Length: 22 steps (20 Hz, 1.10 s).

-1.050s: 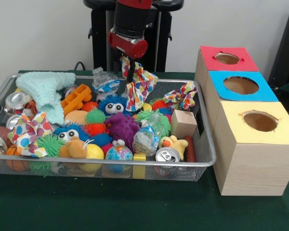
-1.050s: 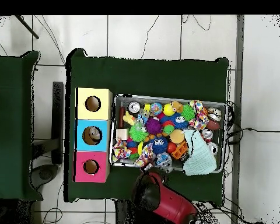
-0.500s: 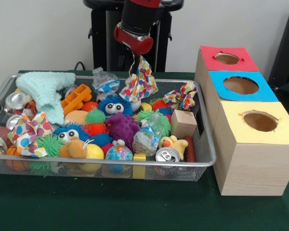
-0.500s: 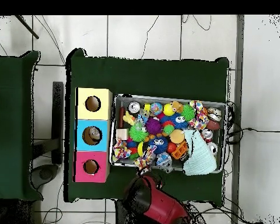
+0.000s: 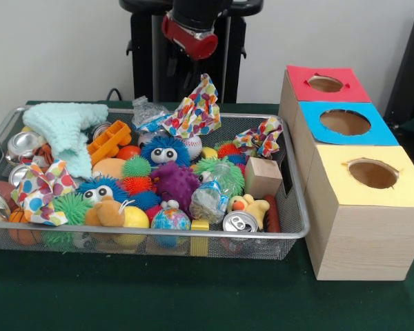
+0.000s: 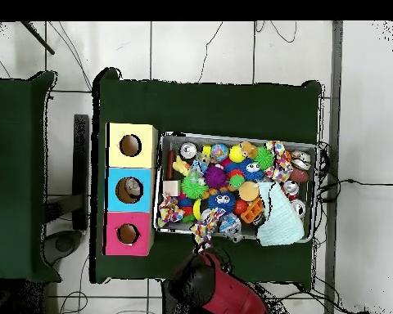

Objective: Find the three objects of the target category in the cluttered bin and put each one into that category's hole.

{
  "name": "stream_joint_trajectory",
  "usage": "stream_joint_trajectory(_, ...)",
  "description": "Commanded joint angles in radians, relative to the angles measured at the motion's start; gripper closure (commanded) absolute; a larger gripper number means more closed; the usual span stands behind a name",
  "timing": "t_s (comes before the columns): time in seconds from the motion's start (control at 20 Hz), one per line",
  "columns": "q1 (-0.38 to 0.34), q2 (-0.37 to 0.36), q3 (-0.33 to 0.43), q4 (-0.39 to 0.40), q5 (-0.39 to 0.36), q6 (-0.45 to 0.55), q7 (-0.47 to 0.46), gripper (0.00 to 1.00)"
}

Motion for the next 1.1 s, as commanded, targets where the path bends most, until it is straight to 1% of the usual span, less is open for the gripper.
stream_joint_trajectory(0.05, -0.094, 0.015, 0.086, -0.026, -0.020, -0.169, 0.191, 0.00)
stream_joint_trajectory(0.15, -0.121, 0.039, 0.109, -0.020, -0.039, -0.247, 0.214, 0.00)
stream_joint_trajectory(0.25, -0.120, 0.074, 0.106, -0.020, -0.053, -0.337, 0.238, 0.00)
stream_joint_trajectory(0.35, -0.121, 0.110, 0.102, -0.026, -0.059, -0.393, 0.239, 0.00)
stream_joint_trajectory(0.5, -0.149, 0.176, 0.129, -0.037, -0.079, -0.454, 0.231, 0.00)
stream_joint_trajectory(0.65, -0.156, 0.212, 0.137, -0.035, -0.079, -0.522, 0.245, 0.00)
stream_joint_trajectory(0.85, -0.181, 0.212, 0.166, -0.015, -0.078, -0.563, 0.274, 0.00)
stream_joint_trajectory(1.1, -0.180, 0.189, 0.185, 0.019, -0.058, -0.577, 0.299, 0.00)
